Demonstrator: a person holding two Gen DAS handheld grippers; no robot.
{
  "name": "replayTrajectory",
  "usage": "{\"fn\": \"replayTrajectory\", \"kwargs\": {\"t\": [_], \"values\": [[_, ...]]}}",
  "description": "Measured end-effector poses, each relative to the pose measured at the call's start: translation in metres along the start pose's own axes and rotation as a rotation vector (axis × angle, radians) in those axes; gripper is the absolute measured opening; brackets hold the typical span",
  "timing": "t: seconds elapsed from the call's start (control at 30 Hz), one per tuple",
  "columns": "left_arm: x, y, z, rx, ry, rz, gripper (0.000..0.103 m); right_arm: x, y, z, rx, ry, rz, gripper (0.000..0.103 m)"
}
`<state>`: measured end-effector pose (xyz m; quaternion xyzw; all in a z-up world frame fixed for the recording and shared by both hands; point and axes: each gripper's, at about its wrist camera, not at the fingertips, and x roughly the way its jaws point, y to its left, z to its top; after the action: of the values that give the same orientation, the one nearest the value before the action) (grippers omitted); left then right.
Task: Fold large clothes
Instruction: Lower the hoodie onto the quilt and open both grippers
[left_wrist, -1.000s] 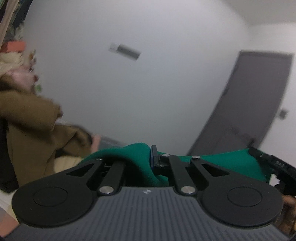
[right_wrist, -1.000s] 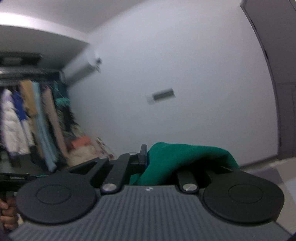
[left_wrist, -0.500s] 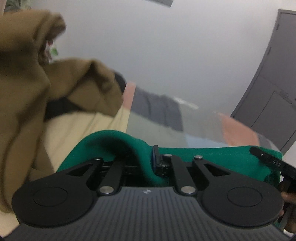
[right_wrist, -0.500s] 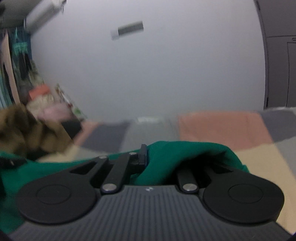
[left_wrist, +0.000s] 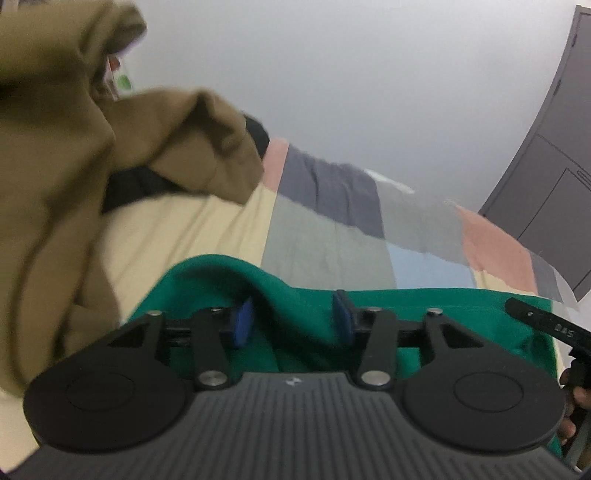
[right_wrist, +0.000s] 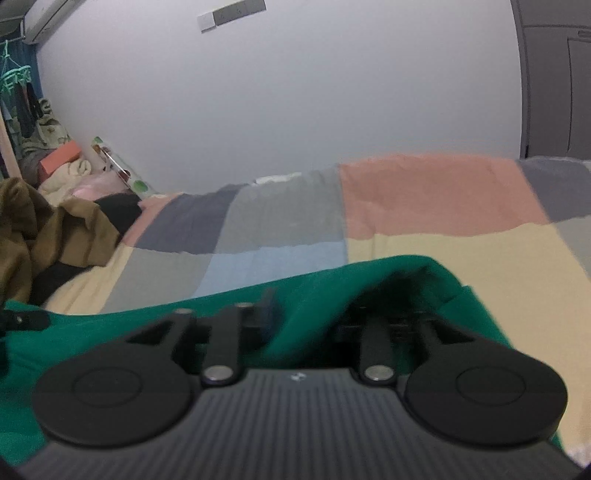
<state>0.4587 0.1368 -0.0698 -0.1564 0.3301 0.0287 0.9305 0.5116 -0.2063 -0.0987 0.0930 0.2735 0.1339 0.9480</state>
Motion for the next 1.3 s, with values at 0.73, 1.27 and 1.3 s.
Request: {"fn": "replayTrajectory", "kwargs": {"t": [0.73, 1.27, 1.3], "values": [[-0.288, -0.059, -0.136, 0.072, -0.103, -0.038, 0.053, -0.291, 0.062, -0.068, -0.023, -0.131, 0.069, 0.056], [-0.314, -0.050, -0.210, 0.084, -0.095, -0.009, 0.066, -0.306, 0.083, -0.164, -0.047, -0.070, 0.215, 0.089], [-0.313, -0.048, -0.209, 0.084, -0.099, -0.002, 0.071, -0.302, 0.085, -0.166, -0.054, -0.069, 0.218, 0.089]]}}
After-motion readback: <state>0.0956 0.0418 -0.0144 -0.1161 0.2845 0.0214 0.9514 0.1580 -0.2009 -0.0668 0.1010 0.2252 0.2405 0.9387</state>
